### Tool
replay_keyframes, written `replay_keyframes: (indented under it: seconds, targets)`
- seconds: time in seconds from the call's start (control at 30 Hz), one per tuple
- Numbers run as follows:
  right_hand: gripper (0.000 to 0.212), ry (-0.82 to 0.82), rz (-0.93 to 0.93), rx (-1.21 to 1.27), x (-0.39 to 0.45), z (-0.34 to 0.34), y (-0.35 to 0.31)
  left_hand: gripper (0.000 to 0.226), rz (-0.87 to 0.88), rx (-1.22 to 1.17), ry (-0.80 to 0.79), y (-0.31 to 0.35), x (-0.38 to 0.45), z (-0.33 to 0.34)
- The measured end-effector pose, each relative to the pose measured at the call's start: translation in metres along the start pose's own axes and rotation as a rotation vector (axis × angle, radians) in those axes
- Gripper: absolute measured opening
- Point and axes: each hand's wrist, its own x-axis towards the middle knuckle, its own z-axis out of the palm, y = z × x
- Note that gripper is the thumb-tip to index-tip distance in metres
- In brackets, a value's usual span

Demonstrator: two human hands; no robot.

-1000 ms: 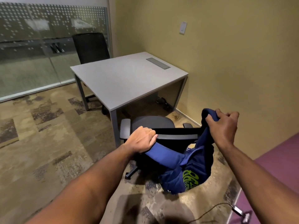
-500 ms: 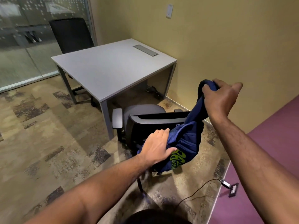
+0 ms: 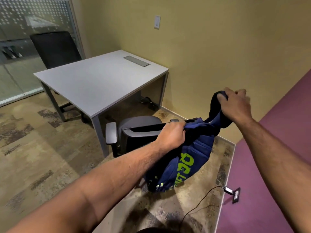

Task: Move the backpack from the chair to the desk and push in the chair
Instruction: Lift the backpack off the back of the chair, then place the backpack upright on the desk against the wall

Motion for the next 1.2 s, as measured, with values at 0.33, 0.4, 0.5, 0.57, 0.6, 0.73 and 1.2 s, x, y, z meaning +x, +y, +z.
replay_keyframes:
  seconds: [0.33,0.4,0.5,0.57,0.6,0.73,1.2]
  targets:
    - [0.078,-0.785,-0.208,0.323,-0.032,-0.033,0.085,0.024,0.169,-0.14,-0.14,0.054,0.065,-0.015]
    - [0.059,-0.744,-0.13,0.311,-0.028,-0.039,0.103,0.025,0.209,-0.188,-0.173,0.066,0.075,-0.01]
    - [0.055,-0.576,-0.06,0.238,-0.024,-0.047,0.126,0.026,0.257,-0.234,-0.214,0.083,0.09,-0.002]
    - [0.036,-0.472,-0.012,0.171,-0.022,-0.05,0.136,0.027,0.285,-0.254,-0.226,0.09,0.104,0.005]
    - [0.026,-0.431,-0.004,0.143,-0.021,-0.052,0.138,0.027,0.301,-0.253,-0.23,0.092,0.111,0.008]
    - [0.018,-0.292,0.006,0.057,-0.011,-0.06,0.147,0.027,0.377,-0.175,-0.229,0.102,0.148,0.025]
    - [0.018,0.061,0.007,-0.291,0.103,-0.056,0.189,0.028,0.376,0.094,-0.067,0.131,0.297,0.075]
